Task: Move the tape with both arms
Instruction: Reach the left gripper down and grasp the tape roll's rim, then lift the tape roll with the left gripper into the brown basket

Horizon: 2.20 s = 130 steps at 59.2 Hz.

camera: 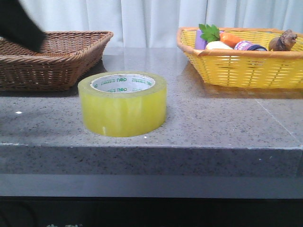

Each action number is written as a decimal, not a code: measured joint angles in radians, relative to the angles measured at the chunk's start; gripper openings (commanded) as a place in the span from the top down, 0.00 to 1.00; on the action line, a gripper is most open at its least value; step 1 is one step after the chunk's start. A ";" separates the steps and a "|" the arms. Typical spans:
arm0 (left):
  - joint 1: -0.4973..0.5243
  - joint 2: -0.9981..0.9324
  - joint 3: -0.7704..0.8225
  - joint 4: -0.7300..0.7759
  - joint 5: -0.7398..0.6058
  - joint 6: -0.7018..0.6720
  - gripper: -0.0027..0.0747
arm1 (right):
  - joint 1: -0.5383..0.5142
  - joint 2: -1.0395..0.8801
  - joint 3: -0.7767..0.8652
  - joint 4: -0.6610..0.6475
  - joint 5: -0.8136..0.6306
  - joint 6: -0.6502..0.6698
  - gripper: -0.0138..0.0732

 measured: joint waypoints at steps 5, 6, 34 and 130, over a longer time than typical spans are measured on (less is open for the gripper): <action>-0.032 0.082 -0.055 -0.043 0.006 -0.001 0.25 | 0.000 0.000 0.000 0.000 0.000 0.000 0.95; -0.039 0.103 -0.064 -0.054 0.010 -0.003 0.26 | 0.000 0.000 0.000 0.000 0.000 0.000 0.95; -0.060 0.363 -0.208 -0.133 0.018 -0.003 0.29 | 0.000 0.000 0.000 -0.002 0.000 0.000 0.95; 0.379 0.448 -0.611 0.072 0.130 0.002 0.88 | 0.000 0.000 0.000 -0.004 -0.012 0.000 0.95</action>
